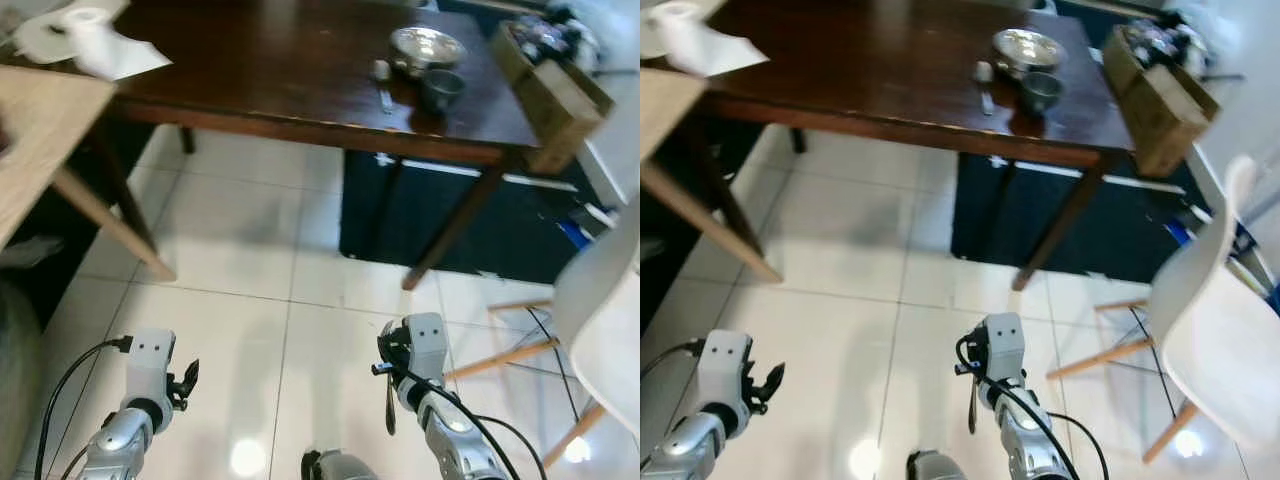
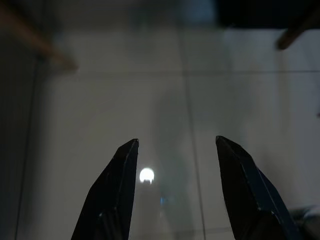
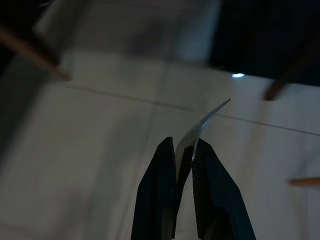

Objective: Setting the table

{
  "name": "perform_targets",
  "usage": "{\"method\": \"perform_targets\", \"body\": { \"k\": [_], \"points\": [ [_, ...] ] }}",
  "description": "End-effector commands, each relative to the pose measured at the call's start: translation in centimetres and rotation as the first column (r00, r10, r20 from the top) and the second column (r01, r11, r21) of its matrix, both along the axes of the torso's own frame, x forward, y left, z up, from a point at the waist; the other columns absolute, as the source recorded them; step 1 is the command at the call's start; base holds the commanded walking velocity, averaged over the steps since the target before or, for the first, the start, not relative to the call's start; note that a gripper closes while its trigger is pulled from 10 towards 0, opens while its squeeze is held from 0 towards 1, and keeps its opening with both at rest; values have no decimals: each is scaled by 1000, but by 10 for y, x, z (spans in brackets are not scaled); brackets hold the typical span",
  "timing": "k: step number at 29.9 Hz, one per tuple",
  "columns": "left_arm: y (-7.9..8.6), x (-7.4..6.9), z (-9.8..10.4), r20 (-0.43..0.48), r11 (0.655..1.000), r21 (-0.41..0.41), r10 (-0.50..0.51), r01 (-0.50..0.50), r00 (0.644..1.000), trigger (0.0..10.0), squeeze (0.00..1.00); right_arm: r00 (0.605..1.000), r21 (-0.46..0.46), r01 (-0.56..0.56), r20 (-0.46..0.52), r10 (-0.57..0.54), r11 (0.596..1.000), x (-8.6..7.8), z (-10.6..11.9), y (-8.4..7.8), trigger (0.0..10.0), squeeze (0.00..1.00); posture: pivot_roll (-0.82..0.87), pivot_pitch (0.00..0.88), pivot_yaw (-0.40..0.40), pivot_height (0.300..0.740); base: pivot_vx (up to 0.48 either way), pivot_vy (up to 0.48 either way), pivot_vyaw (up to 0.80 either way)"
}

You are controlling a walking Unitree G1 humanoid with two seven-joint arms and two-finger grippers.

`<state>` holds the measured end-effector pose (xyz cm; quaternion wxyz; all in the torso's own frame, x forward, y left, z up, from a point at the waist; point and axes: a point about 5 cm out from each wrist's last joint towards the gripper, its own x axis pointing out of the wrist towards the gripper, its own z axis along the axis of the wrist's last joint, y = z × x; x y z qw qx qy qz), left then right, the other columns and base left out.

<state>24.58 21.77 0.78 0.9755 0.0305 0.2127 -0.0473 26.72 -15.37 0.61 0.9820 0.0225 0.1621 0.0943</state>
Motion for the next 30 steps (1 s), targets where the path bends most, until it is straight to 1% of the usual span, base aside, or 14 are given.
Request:
{"method": "perform_targets", "body": {
  "k": [1,2,8,23,24,26,28,30],
  "points": [
    [-1,-7,-5,-18,1000,11,-15,15,1000,10000,0,1000,6,11,-4,-11,1000,-2,-2,-2,10000,0,-74,78,-34,740,0,0,-800],
    [-2,-6,-5,-16,1000,13,-22,22,1000,10000,0,1000,8,13,-1,-13,1000,-2,-2,-3,10000,0,-83,80,-21,740,0,0,-800],
    [-4,-3,-3,-12,999,25,-47,47,999,10000,0,1000,19,30,6,-30,999,-5,-3,-5,10000,0,-93,84,-13,740,0,0,-800],
    [-3,2,2,24,999,34,-22,21,999,10000,0,999,29,31,13,-31,999,-3,-1,-4,10000,0,-88,82,-20,740,0,0,-800],
    [-2,4,4,43,998,53,-30,28,999,10000,0,999,32,37,18,-38,999,-2,0,-5,10000,0,-87,80,-16,740,0,0,-800],
    [-3,5,6,52,998,59,-32,29,998,10000,0,999,38,44,22,-45,998,-1,1,-5,10000,0,-87,80,-16,740,0,0,-800],
    [-2,10,9,74,996,90,-27,21,997,10000,0,998,44,46,36,-47,998,0,3,-5,10000,0,-88,80,-15,740,480,0,0],
    [-1,14,12,85,995,101,-10,2,996,10000,0,997,77,29,70,-35,997,3,10,-2,10000,0,-89,78,-14,740,480,0,0]
  ]
}}
